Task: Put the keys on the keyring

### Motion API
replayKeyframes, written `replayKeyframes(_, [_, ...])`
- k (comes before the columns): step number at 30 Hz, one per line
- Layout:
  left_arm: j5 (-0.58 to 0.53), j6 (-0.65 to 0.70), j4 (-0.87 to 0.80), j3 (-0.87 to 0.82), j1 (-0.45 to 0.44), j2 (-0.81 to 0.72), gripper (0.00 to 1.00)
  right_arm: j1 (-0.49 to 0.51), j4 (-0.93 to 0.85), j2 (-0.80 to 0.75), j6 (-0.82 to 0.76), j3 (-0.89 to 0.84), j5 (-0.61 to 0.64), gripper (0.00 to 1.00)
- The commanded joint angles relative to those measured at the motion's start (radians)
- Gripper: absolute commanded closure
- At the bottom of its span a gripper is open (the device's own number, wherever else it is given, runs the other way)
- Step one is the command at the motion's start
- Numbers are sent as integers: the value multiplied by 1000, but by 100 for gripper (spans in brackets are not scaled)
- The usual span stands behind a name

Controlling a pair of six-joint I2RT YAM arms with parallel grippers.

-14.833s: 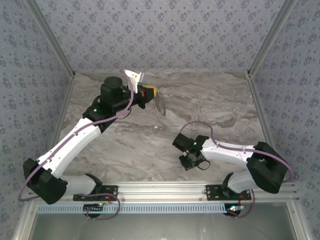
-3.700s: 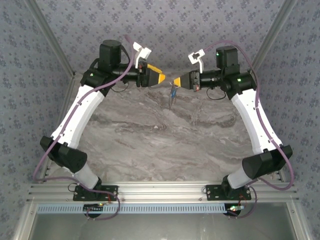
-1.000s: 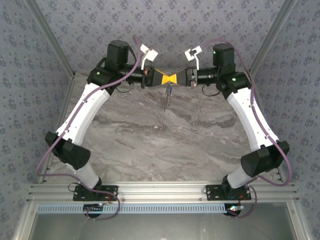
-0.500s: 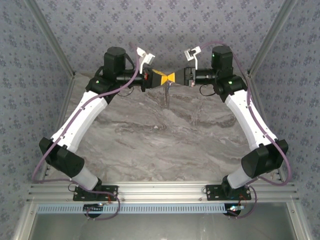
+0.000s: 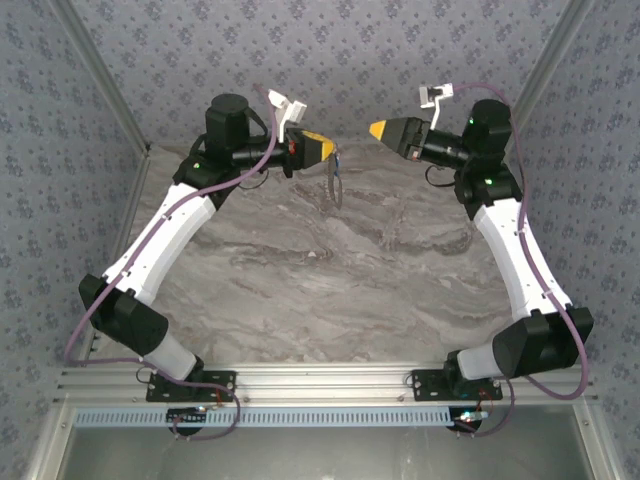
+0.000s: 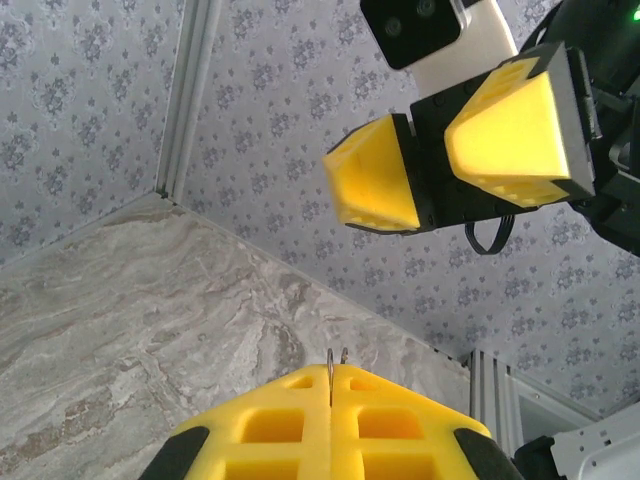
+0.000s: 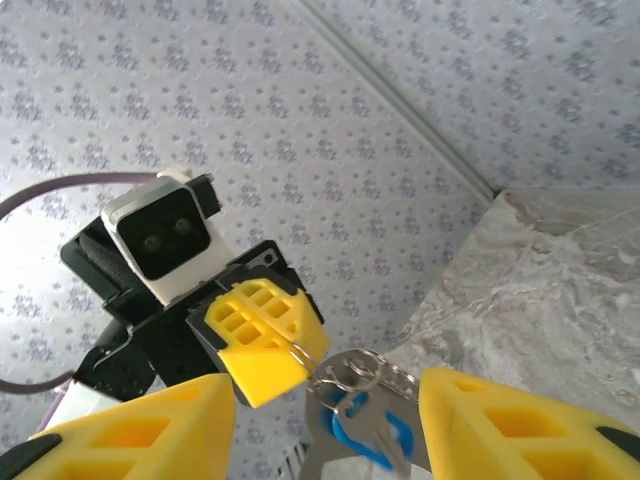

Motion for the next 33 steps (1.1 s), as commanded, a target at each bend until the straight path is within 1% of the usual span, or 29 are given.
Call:
replayKeyframes(1, [-2,-39,110,-2,3,-44,100,0,53,-44,39,-36,33,46])
replayKeyframes(8, [14,-118,202,1,3,-39,100,51,78,-82,22,-100,57,46])
replayKeyframes(13, [22,-167,247,4,3,-34,100,98,224,-61,112,-133,60,46])
replayKeyframes(19, [31,-205,285,0,2,-32,100,147,318,-13,169,-119,75,47])
replayKeyframes(25, [43,-241,324,-6,1,-30,100,168,360,29,195,-95,85,49])
replayKeyframes(33, [59,-252,332,-15,2,-33,100,169,432,49,250,-96,92,53])
